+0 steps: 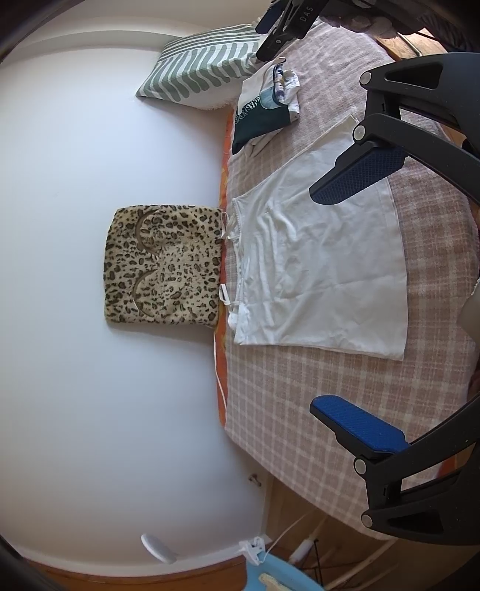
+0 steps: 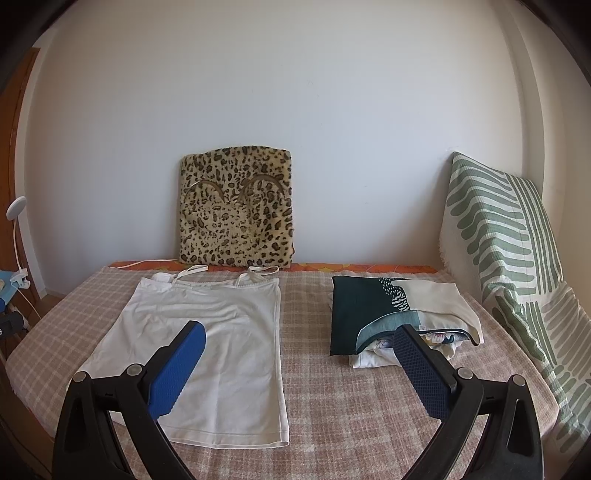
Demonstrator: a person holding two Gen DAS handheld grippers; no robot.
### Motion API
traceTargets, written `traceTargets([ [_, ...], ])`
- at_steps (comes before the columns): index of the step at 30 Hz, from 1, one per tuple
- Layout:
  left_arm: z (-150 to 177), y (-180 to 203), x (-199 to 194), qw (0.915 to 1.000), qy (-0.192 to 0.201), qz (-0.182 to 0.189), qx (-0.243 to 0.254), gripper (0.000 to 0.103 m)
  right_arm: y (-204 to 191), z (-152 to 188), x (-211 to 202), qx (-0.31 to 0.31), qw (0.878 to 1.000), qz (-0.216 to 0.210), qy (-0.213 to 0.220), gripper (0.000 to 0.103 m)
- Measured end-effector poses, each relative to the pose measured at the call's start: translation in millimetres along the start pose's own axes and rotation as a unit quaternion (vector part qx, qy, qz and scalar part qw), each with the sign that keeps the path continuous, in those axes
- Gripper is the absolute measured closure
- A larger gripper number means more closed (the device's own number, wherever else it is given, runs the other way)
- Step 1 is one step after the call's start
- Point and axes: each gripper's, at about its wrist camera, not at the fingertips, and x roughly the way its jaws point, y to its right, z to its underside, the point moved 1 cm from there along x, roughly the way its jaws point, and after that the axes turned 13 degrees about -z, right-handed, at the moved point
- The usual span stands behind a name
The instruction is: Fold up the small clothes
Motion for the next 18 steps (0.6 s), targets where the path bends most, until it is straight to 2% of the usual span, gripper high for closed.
traceTargets([
  [18,-1.0,-1.5,-2.9,1.0,0.006,-0.003,-0.001,0.0,1.2,1.9,-0.4,0.0,1.0,0.002,0.002,0.0],
])
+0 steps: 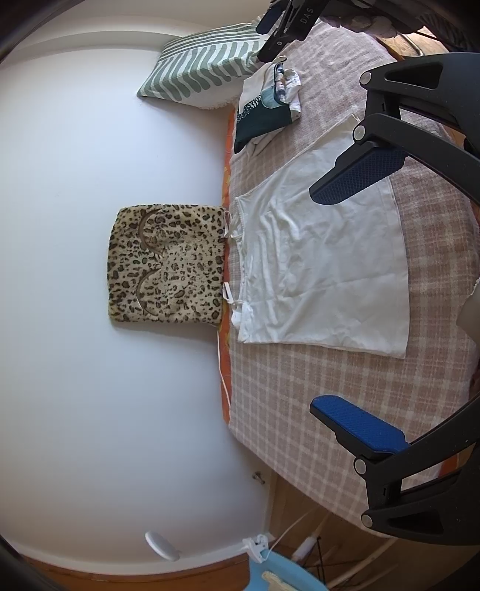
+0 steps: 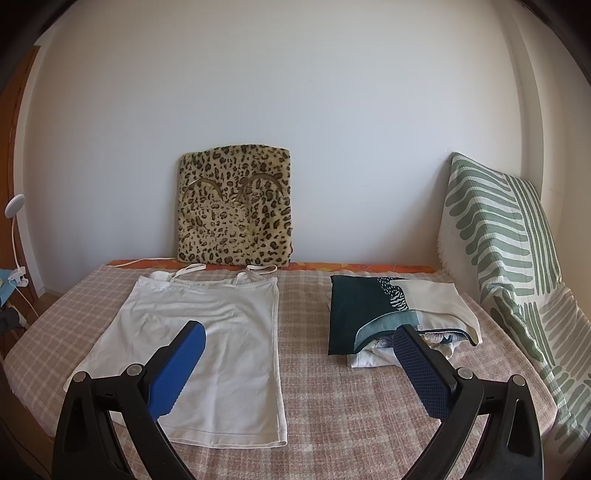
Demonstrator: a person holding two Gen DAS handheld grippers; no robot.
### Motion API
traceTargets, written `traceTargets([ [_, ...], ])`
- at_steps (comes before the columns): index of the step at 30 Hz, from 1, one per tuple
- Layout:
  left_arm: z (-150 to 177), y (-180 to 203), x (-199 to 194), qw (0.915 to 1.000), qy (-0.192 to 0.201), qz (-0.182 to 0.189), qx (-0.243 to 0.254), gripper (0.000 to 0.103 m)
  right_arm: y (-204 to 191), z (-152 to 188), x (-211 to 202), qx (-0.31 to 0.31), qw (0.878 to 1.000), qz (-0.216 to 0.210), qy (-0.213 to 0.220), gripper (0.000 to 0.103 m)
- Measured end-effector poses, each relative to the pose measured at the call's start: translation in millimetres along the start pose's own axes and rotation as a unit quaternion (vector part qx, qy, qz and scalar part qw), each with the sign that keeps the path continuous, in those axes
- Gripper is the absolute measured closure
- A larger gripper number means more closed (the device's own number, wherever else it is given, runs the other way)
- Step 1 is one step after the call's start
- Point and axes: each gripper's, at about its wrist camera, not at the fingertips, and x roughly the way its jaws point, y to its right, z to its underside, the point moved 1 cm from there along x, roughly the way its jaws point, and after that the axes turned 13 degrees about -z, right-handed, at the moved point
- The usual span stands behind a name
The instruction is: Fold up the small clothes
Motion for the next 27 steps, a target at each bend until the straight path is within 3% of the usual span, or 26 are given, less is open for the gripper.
traceTargets([
  [27,1.8,-2.2,4.1,1.0,-0.002,-0.006,0.002,0.0,-1.9,0.6,2.0,-0.002,1.0,0.001,-0.001,0.0],
])
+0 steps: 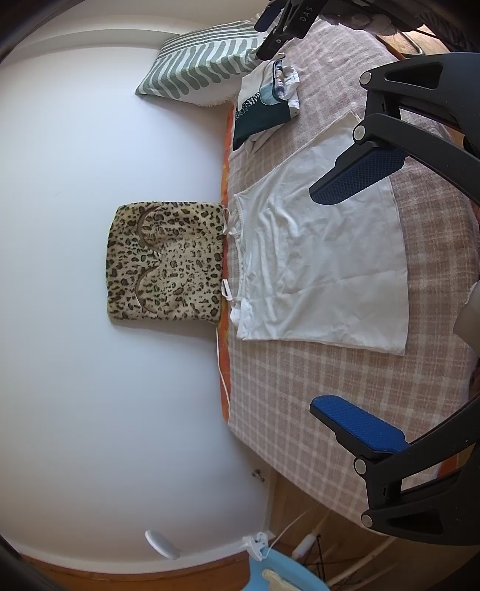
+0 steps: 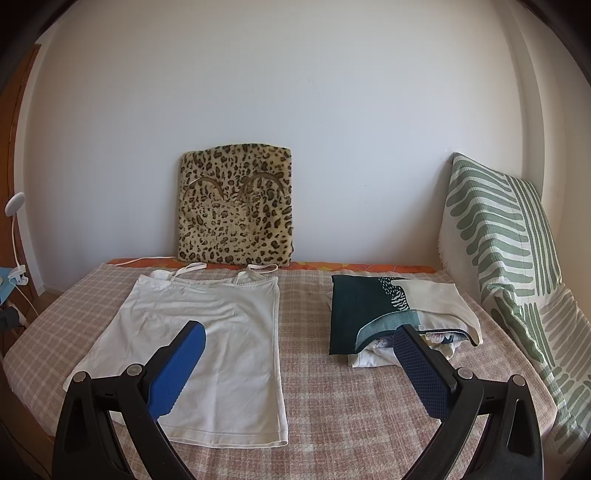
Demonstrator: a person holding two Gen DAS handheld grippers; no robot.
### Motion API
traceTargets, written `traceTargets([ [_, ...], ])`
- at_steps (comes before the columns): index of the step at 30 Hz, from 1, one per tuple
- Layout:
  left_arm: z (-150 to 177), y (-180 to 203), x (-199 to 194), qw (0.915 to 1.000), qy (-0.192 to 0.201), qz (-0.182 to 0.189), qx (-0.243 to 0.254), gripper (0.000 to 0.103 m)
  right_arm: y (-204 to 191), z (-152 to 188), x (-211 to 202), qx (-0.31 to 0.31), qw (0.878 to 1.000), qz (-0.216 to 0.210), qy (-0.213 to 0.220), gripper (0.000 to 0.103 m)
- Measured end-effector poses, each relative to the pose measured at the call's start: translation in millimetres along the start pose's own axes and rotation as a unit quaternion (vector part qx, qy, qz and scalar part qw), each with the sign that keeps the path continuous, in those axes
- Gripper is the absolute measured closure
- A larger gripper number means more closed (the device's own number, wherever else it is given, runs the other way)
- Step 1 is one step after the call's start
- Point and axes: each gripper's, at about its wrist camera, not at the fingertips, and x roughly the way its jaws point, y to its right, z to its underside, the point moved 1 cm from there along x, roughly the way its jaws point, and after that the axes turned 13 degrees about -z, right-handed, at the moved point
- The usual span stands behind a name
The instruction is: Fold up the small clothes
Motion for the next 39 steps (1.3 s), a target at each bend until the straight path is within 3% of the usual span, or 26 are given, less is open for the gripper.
traceTargets([
  [12,-0.1,-8.6,7.8,0.9999,-0.011,-0.003,-0.003,0.0,-7.5,-1.7,5.3,-0.007,1.0,-0.01,-0.001,0.0],
  [16,0.9,-14.6,18.9,0.9993,-0.035,0.006,-0.009,0.0,-12.9,-3.9,9.9,-0.018,1.0,0.003,-0.004,0.0],
  [20,9.1,-26.3,38.9,0.9972,-0.062,0.026,-0.032,0.001,-14.6,-8.8,19.0,0.004,0.999,-0.031,-0.019,0.0],
  [23,19.1,-37.5,57.3,0.9938,-0.089,0.04,-0.053,0.006,-15.2,-13.3,25.6,0.016,0.999,-0.047,-0.019,0.0],
  [30,43.7,-65.6,94.0,0.9881,-0.141,0.028,-0.055,0.014,-20.3,-24.7,57.7,0.063,0.993,-0.093,-0.032,0.0],
  [35,58.1,-76.4,117.0,0.9754,-0.189,0.07,-0.088,0.029,-53.9,-37.6,85.6,0.023,0.992,-0.122,-0.033,0.001],
  [39,61.0,-73.1,124.6,0.9719,-0.203,0.086,-0.084,0.037,-82.5,-50.2,110.1,0.002,0.989,-0.143,-0.04,0.001],
])
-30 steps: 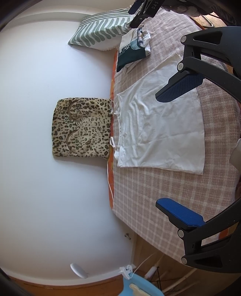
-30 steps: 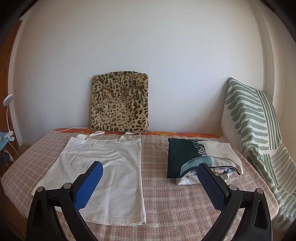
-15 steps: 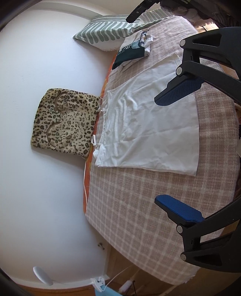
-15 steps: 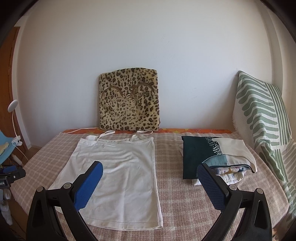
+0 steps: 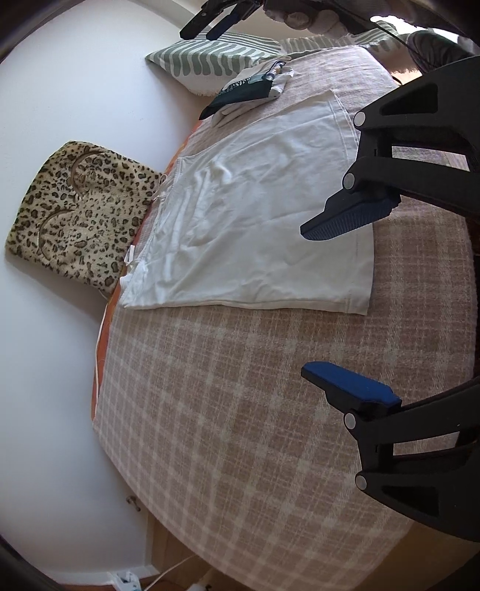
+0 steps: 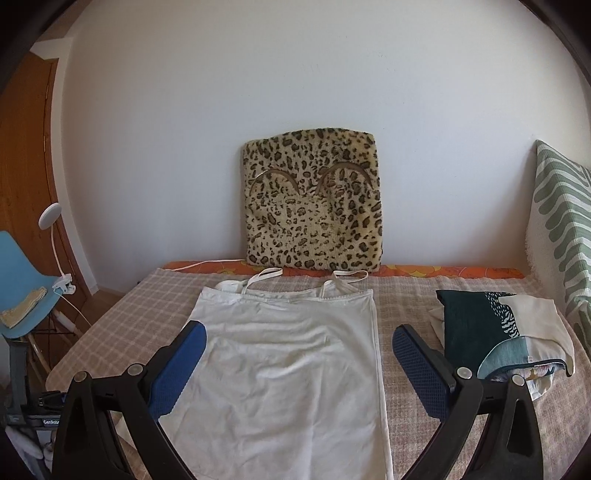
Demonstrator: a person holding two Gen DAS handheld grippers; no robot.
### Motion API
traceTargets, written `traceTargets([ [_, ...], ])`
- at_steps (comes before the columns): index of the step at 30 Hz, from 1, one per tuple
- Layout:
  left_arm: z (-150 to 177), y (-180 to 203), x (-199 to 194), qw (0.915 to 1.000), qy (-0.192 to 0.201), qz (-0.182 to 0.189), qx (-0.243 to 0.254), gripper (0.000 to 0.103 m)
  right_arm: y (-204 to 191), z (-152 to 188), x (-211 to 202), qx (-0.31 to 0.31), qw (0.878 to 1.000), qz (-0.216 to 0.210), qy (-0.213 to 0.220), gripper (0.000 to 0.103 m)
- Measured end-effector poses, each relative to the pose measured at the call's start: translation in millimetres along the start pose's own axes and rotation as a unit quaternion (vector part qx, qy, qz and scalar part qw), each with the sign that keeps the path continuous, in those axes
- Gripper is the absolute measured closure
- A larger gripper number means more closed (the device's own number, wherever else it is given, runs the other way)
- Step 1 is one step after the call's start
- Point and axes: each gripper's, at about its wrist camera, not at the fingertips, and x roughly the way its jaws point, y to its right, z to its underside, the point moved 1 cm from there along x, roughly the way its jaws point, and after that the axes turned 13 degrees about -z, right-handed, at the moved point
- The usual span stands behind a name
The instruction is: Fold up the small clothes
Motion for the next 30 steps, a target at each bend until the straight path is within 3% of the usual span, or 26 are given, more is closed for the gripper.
traceTargets([
  [3,-0.2,2.0,4.3,0.9999,-0.004,0.002,0.01,0.041,-12.2,-11.6,29.1,0.002,0.999,-0.025,-0.023,0.001],
  [8,-3.5,-4.8,18.3,0.9997,-0.023,0.002,-0.003,0.058,-34.8,-28.0,83.0,0.002,0.995,-0.062,-0.078,0.006],
  [16,3.6,-2.7,34.8,0.9983,-0.054,0.016,-0.013,0.063,-68.2,-38.8,172.7,0.006,0.982,-0.106,-0.156,0.021],
  [23,2.9,3.9,44.9,0.9977,-0.061,0.03,-0.006,0.074,-95.7,-40.9,252.5,0.018,0.97,-0.124,-0.209,0.035],
  [28,-2.3,4.4,50.5,0.9974,-0.061,0.037,-0.008,0.075,-101.9,-35.8,303.5,0.031,0.964,-0.115,-0.239,0.04],
  [30,-4.5,2.6,52.4,0.9969,-0.065,0.043,-0.014,0.076,-100.9,-33.1,322.6,0.044,0.959,-0.12,-0.251,0.048],
])
